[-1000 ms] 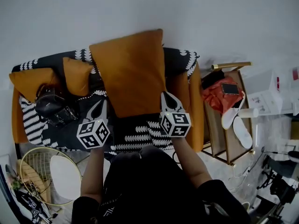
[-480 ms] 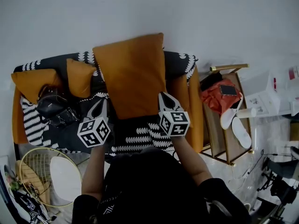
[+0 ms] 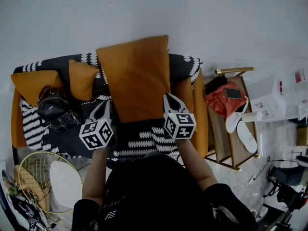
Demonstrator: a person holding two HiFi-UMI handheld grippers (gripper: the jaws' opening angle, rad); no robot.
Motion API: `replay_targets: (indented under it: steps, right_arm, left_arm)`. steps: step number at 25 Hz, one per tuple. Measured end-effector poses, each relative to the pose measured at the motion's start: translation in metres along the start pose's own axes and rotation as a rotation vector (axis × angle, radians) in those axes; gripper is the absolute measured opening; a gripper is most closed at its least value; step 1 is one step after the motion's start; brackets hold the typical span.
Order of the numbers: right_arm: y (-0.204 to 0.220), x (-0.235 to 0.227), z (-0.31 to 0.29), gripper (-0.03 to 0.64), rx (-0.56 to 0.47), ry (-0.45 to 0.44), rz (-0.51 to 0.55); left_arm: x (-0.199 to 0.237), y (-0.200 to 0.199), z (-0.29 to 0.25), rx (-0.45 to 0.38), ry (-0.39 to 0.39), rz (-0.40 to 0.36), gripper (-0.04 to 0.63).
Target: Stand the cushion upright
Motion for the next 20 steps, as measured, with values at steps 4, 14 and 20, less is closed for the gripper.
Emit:
replay_targets:
  steps: [4, 14, 20]
  right_arm:
    - [0.0024, 0.0009, 0.002, -0.006, 0.008, 0.008, 0.0]
    - [0.0076, 0.0001, 0.0042, -0.006, 0.009, 0.021, -0.02]
    - [0.0096, -0.0034, 0.0068, -0.006, 0.012, 0.031, -0.03]
  left_arm:
    - [0.0001, 0.0024, 0.0007, 0.006, 0.007, -0.001, 0.018]
    - [0.0054, 0.006, 0.0045, 0.016, 0.001, 0.003, 0.018]
    - [0.0041, 0.008, 0.0041, 0.022, 0.002, 0.004, 0.018]
Point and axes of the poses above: the fingertips, and each gripper's own axes: z backward along the fingers, x to its left, y out of its underside, the point moved 4 cm from there along z, backward along the fingers, and after that the axes turned 8 degrees about -y, right-handed, at the moved point
